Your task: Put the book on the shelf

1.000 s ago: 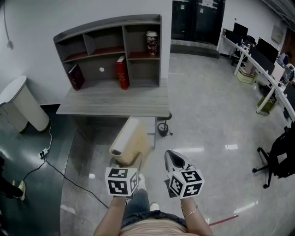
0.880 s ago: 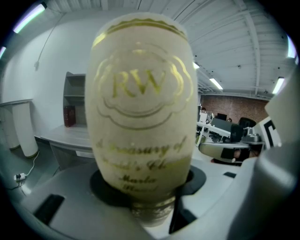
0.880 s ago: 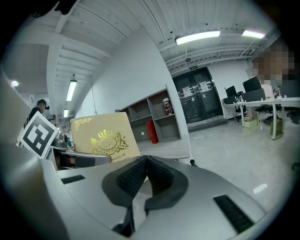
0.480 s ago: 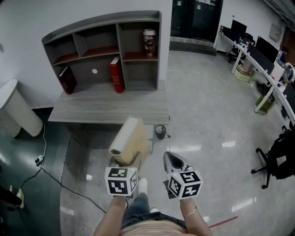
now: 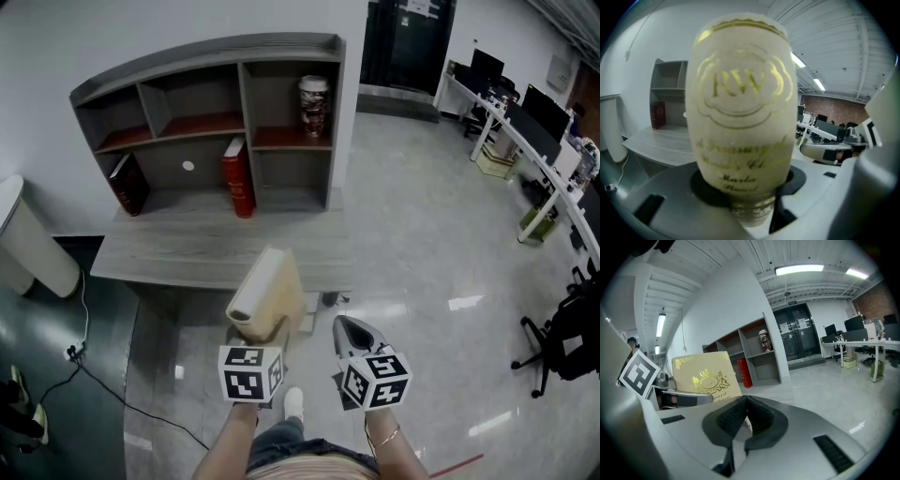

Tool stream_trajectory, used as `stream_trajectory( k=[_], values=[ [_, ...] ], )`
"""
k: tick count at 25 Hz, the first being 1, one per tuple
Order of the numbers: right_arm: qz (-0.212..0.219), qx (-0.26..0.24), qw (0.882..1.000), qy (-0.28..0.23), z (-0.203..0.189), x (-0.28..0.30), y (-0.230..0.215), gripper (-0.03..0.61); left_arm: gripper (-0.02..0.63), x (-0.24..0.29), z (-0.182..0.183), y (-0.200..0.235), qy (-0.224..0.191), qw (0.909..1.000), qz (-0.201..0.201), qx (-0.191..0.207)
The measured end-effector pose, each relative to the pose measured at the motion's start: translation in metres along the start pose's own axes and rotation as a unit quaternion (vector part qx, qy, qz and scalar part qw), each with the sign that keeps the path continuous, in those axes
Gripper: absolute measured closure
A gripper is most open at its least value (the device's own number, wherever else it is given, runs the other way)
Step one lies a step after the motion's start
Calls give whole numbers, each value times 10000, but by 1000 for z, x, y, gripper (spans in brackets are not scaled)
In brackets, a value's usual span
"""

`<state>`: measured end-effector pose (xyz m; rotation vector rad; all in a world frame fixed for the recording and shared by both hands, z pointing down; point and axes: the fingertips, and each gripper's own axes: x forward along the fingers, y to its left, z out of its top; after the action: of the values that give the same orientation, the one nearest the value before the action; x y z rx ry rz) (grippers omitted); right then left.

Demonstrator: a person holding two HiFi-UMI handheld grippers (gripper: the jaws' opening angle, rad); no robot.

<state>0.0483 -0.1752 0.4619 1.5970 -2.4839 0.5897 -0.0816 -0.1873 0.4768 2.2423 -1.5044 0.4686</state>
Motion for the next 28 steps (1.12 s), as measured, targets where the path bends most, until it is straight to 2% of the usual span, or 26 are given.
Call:
stream_trajectory(
  k=[10,20,28],
  values=[
    [-88,-22,9999,54,22,70,1,569,383,51,34,42,46,9998,-147,117],
    [-123,-98,9998,84,38,111,3,569,383,85,64,62,80,9993,-291,207],
    [-77,-132,9998,111,52,146,-4,569,383,112,115,70,-113,9991,-344,198]
  ],
)
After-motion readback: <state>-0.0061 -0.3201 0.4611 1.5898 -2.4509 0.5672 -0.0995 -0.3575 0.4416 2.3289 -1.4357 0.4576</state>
